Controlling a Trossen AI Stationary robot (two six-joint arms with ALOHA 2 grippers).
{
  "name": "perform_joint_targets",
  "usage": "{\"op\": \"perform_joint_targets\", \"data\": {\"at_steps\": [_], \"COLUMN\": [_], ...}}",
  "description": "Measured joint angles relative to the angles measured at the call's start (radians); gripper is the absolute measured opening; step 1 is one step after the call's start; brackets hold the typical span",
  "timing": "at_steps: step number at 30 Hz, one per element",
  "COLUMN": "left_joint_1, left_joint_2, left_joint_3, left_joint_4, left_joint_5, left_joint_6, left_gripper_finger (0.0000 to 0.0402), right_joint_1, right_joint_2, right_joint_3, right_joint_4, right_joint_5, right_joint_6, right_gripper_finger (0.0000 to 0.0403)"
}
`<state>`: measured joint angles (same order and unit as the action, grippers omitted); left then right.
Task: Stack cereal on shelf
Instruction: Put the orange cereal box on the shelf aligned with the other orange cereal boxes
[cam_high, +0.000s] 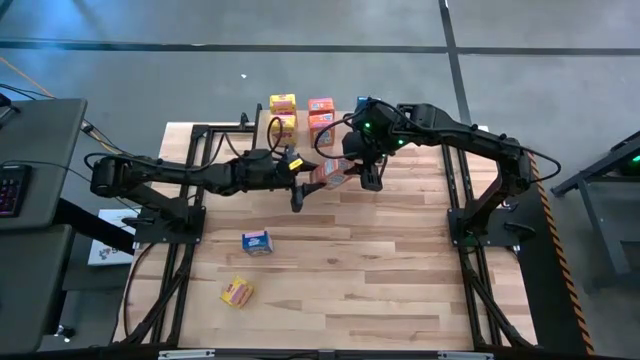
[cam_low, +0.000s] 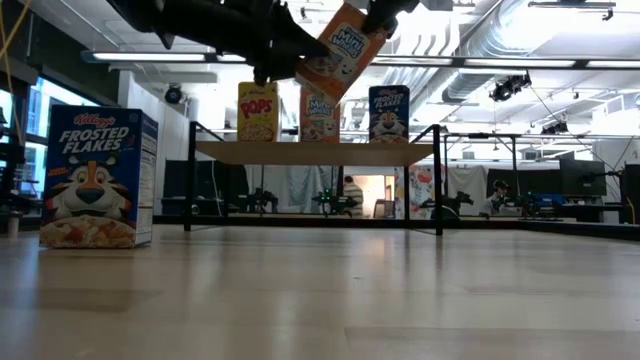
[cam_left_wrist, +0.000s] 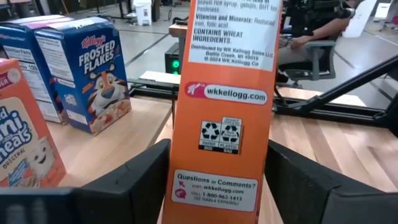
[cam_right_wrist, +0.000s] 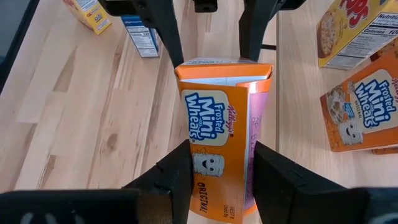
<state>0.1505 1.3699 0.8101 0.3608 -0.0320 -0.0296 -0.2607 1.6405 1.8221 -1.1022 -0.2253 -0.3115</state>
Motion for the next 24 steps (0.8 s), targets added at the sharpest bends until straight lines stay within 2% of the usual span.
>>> {"op": "perform_joint_targets", "data": {"at_steps": [24], "left_joint_1": [0.020], "left_joint_2": [0.000], "left_joint_3": [0.000], "left_joint_4": [0.070], "left_joint_5": [0.029], "left_joint_6": [-0.003], "left_gripper_finger": [0.0231], "right_joint_1": [0.000], "right_joint_2": [0.000], "right_joint_3": [0.000], "right_joint_4": [0.007], "right_joint_5": [0.003], "right_joint_6": [0.023], "right_gripper_finger": [0.0130]}}
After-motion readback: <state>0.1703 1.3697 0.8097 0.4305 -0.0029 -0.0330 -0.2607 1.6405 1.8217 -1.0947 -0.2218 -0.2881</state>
